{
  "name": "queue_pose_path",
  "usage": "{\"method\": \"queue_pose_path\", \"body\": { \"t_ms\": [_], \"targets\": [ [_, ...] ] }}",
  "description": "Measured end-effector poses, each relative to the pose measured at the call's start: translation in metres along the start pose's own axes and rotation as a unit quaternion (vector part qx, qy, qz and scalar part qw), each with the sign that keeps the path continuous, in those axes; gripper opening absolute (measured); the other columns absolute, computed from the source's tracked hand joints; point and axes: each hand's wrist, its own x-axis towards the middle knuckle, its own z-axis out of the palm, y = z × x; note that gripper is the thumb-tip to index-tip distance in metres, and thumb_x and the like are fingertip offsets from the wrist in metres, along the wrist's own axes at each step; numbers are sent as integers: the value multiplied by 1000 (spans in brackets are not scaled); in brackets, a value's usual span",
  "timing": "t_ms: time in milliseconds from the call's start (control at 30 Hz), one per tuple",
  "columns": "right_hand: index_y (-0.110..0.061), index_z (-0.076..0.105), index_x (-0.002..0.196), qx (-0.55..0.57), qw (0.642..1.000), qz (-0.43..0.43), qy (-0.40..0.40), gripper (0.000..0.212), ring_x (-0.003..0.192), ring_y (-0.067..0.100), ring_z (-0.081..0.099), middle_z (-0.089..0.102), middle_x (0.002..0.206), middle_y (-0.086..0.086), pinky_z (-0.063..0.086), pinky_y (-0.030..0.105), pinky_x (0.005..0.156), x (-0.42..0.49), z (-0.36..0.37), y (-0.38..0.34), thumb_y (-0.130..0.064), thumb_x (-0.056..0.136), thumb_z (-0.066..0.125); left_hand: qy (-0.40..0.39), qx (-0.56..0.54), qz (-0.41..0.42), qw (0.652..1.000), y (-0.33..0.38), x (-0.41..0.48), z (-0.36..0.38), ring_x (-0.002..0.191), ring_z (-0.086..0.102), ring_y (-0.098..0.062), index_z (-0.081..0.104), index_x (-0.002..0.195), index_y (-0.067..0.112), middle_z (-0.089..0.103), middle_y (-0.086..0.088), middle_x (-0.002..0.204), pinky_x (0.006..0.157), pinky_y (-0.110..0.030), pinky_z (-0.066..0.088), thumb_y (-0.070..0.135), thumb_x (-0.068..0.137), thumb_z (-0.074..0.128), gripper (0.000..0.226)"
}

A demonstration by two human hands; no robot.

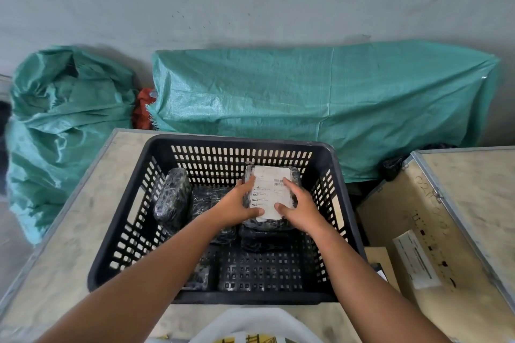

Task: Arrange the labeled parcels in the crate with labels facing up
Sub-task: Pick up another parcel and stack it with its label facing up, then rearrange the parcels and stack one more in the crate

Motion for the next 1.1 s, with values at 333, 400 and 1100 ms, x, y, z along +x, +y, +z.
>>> {"method": "queue_pose_path", "body": {
  "t_ms": [333,400,1100],
  "targets": [
    [-25,65,135,-84,983,-158,43,46,154,23,25,35,163,7,25,48,124,-32,8,-43,-20,91,76,233,-16,84,969,-27,-122,-110,139,50,-21,62,129,52,41,10,160,105,-44,51,40,87,72,44],
    [-24,69,129,-116,964,-238,36,41,151,25,33,43,158,8,28,47,122,-33,27,-61,-20,89,77,331,7,114,937,-46,-143,-124,142,46,-16,66,121,54,48,5,155,113,-43,41,27,90,75,42],
    [-43,5,163,-478,833,-159,-230,107,153,47,-20,-20,170,12,1,64,123,28,196,-36,-3,91,73,340,-98,-13,935,-111,-168,-116,52,56,0,63,126,50,71,11,115,53,-15,46,12,98,66,47]
  ]
}}
